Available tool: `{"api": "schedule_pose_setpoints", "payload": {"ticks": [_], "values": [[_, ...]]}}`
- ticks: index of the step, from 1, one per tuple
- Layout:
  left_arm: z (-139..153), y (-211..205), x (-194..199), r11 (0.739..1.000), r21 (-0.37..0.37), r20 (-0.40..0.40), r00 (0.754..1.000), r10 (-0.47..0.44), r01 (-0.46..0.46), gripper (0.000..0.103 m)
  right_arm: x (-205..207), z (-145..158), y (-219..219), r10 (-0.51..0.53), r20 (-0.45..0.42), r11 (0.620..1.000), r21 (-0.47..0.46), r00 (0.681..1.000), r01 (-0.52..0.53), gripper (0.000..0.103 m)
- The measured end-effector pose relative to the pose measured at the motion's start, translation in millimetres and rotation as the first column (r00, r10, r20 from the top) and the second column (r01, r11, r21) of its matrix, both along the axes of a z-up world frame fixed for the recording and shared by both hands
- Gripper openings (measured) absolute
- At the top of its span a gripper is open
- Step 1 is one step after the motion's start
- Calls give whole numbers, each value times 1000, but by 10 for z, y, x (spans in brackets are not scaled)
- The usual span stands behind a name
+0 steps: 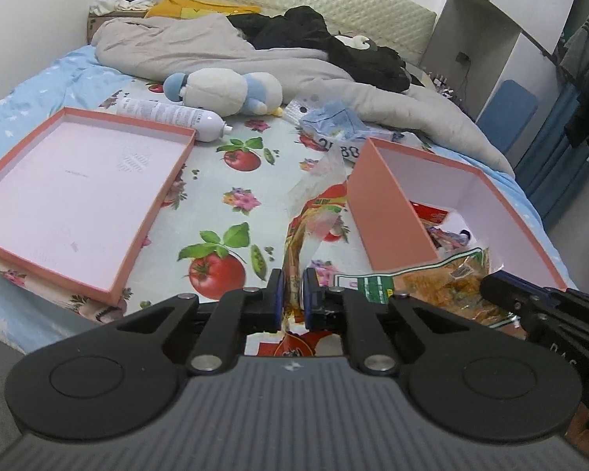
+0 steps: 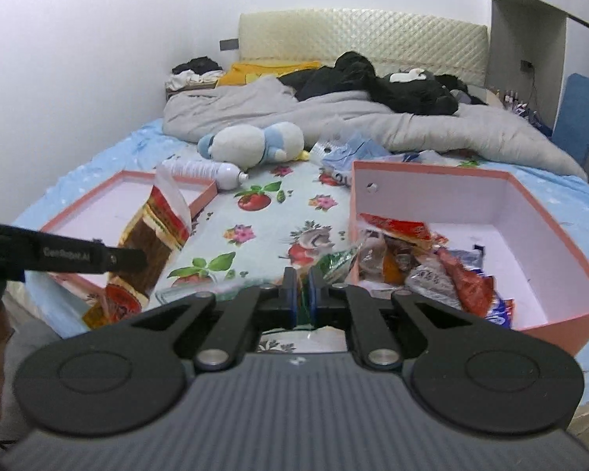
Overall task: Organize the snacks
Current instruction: 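Lift both held packets and carry them over the deep pink box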
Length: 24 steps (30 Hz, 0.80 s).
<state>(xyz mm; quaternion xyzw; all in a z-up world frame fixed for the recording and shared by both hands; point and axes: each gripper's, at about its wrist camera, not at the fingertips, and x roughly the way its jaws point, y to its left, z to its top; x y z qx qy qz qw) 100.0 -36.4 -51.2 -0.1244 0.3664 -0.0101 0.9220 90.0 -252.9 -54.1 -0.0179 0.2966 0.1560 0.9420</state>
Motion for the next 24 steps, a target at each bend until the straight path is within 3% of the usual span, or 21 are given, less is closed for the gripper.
{"api": "schedule_pose_setpoints", "payload": {"ticks": [12, 19, 24], "values": [[211, -555, -5, 992, -39, 31, 992, -121, 122, 11, -191, 289, -417, -85, 73, 995, -38, 994, 88, 7], [319, -1038, 360, 972, -41, 46, 972, -231, 233, 12, -43, 436, -748, -164, 132, 982, -72, 978, 174, 6], [387, -1345, 719, 953, -37, 47, 954, -297, 299, 12, 208, 398, -1023, -228, 130, 968, -76, 965, 239, 6]]}}
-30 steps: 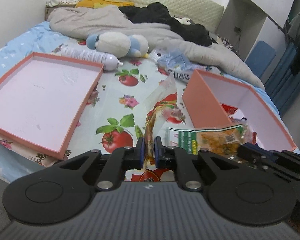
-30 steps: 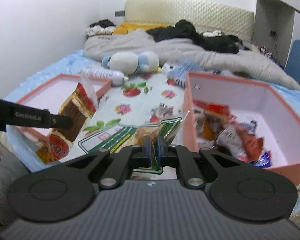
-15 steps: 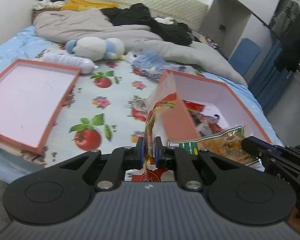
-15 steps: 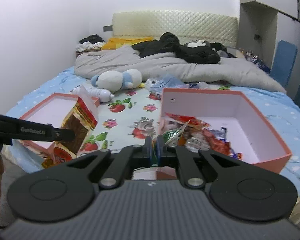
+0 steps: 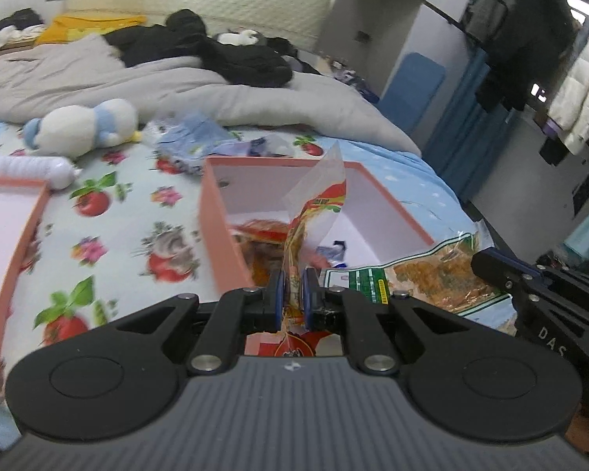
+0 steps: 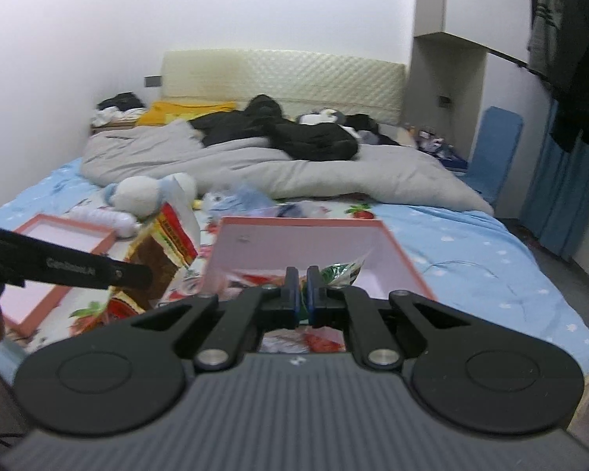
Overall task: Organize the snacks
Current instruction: 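Lift both held packets and carry them over the deep pink box, then open both grippers to drop the packets into the deep pink box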
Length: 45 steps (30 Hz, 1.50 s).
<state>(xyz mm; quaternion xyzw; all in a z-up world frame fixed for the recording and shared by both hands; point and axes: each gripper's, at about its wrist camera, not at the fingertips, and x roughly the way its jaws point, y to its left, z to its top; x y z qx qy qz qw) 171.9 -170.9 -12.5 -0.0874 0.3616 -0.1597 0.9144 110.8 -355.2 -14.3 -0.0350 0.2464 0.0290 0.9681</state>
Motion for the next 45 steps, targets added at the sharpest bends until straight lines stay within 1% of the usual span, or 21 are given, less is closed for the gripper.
{"api": "schedule_pose_setpoints", "payload": {"ticks": [3, 5, 6, 10, 11, 13, 16, 18, 21, 23, 25, 28, 29, 30, 32, 33, 39, 45], "values": [[-33, -120, 281, 1000, -11, -35, 999, -28, 27, 12, 169, -85, -158, -31, -23, 1000, 4, 999, 31, 6], [-74, -186, 495, 999, -13, -68, 996, -50, 49, 12, 311, -156, -249, -47, -46, 999, 11, 998, 48, 3], [-95, -221, 599, 998, -16, -85, 995, -58, 57, 12, 389, -193, -291, -53, -58, 998, 15, 997, 54, 3], [-221, -363, 1040, 995, -13, -142, 985, -97, 96, 12, 786, -377, -470, -58, -119, 998, 26, 991, 62, 3], [-268, -395, 1168, 994, -23, -160, 981, -105, 103, 12, 902, -429, -508, -54, -141, 998, 30, 989, 58, 3], [-355, -453, 1381, 992, -31, -192, 974, -123, 120, 12, 1122, -534, -567, -41, -184, 998, 30, 982, 47, 3], [-491, -538, 1681, 990, -16, -226, 964, -139, 139, 12, 1425, -648, -634, -33, -237, 998, 35, 971, 43, 3], [-587, -578, 1851, 990, -18, -253, 957, -142, 142, 13, 1601, -725, -691, -31, -274, 997, 58, 961, 49, 3], [-730, -587, 2063, 988, -43, -303, 941, -154, 148, 13, 1794, -841, -747, -31, -331, 993, 98, 943, 67, 3], [-802, -605, 2159, 988, -33, -319, 935, -153, 151, 13, 1887, -913, -780, -21, -363, 990, 119, 931, 69, 3], [-852, -627, 2216, 986, -32, -332, 929, -165, 163, 13, 1938, -966, -799, -17, -377, 990, 126, 926, 70, 3], [-888, -637, 2239, 986, -33, -333, 929, -163, 162, 16, 1962, -1001, -806, -17, -387, 988, 136, 922, 75, 3], [-879, -637, 2229, 987, -30, -329, 931, -162, 161, 23, 1962, -1003, -811, -15, -389, 987, 142, 921, 76, 3], [-859, -641, 2216, 987, -22, -320, 934, -158, 159, 28, 1949, -1000, -807, -15, -388, 987, 144, 922, 77, 3], [-791, -633, 2170, 989, 0, -294, 946, -138, 145, 56, 1921, -965, -802, -18, -380, 987, 142, 925, 77, 4], [-757, -624, 2149, 990, 7, -282, 950, -132, 139, 59, 1919, -946, -808, -18, -376, 987, 143, 926, 77, 4], [-502, -544, 1951, 992, 14, -233, 965, -117, 123, 59, 1734, -723, -785, -18, -337, 985, 155, 941, 74, 4], [-221, -477, 1619, 993, 16, -185, 976, -114, 119, 59, 1481, -420, -723, -19, -284, 984, 166, 959, 68, 4]]}}
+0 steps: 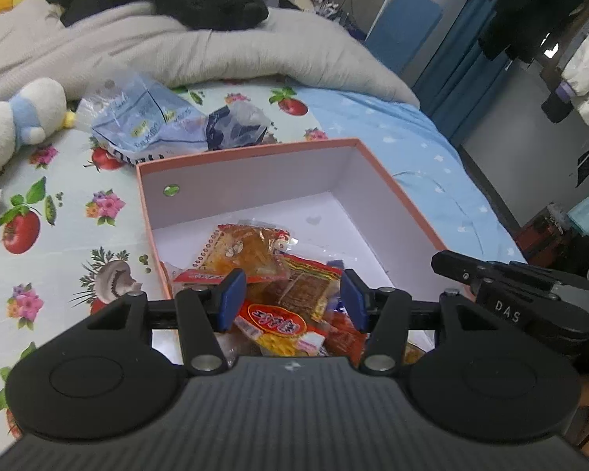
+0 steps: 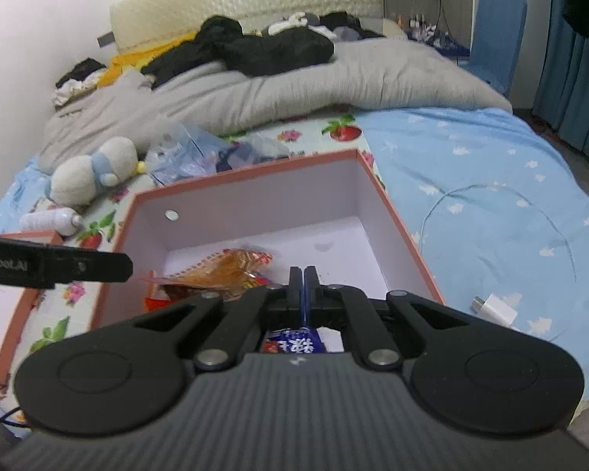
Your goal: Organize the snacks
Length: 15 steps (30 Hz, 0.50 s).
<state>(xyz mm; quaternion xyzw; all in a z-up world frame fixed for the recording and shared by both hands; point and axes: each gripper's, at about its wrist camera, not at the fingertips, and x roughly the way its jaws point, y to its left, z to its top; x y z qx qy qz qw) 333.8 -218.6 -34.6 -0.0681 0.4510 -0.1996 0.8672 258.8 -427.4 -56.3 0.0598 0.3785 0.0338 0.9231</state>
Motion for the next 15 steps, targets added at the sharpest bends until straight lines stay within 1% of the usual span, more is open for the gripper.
{"api": "schedule_pose_setpoints", "payload": {"ticks": [8, 15], "values": [[381, 107, -519, 1000, 1, 92, 996, -3, 3, 59, -455, 370, 96, -13, 77, 1000, 16, 997, 12, 4], [582, 274, -1008, 1000, -29, 144, 990, 0, 4, 59, -856, 592, 212, -18, 126, 1000, 24, 992, 15, 5]]}}
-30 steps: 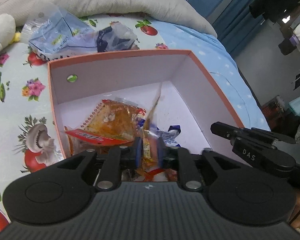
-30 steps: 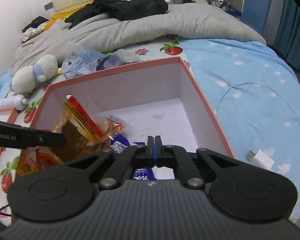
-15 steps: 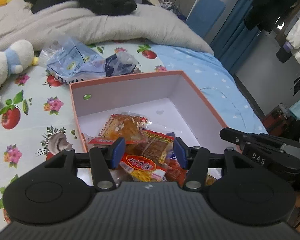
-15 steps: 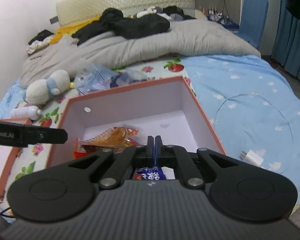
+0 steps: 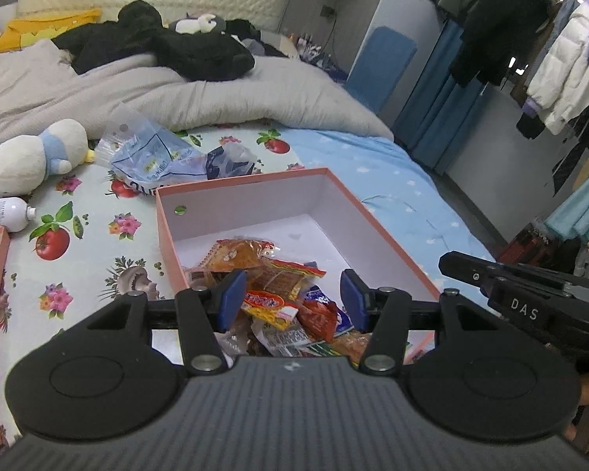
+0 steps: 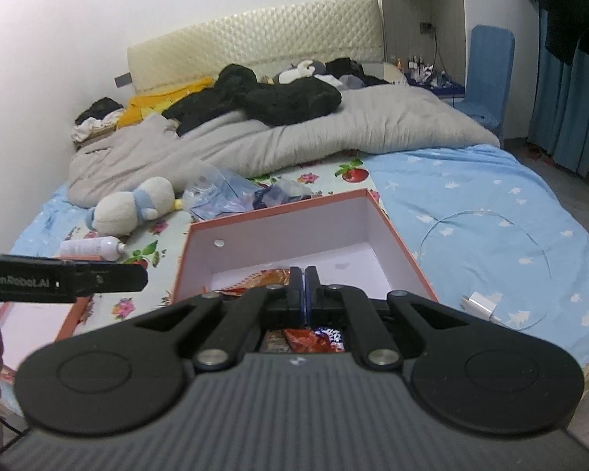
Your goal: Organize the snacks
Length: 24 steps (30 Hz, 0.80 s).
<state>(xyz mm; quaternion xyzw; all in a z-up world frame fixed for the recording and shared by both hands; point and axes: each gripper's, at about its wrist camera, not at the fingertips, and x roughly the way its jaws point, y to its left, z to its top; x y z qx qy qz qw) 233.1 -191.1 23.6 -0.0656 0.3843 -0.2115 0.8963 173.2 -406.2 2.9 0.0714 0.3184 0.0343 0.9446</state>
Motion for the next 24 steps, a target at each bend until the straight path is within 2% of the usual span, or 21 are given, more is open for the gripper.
{"api": "schedule_pose_setpoints", "payload": {"ticks": [12, 15, 19, 21, 22, 23, 24], "values": [[-11, 284, -696, 1000, -16, 34, 999, 8, -8, 59, -574, 84, 200, -12, 57, 1000, 19, 998, 11, 5], [-29, 303, -837, 1000, 5, 61, 998, 14, -14, 59, -721, 52, 231, -12, 76, 999, 45, 997, 8, 5], [-58, 286, -1016, 999, 38, 112, 994, 3, -7, 67, -874, -38, 251, -42, 80, 999, 37, 996, 39, 6], [-96, 299, -1085, 999, 34, 138, 990, 8, -13, 71, -943, -101, 265, -62, 81, 998, 19, 995, 61, 10], [-118, 303, -1110, 999, 33, 146, 989, 5, -10, 73, -977, -138, 261, -77, 82, 997, 15, 994, 76, 26], [-149, 307, -1132, 999, 37, 153, 988, 3, -9, 76, -1019, -170, 255, -92, 89, 996, 15, 992, 91, 54], [-179, 303, -1150, 999, 46, 159, 987, 3, -10, 78, -1074, -202, 250, -97, 100, 995, 20, 990, 96, 64]]}}
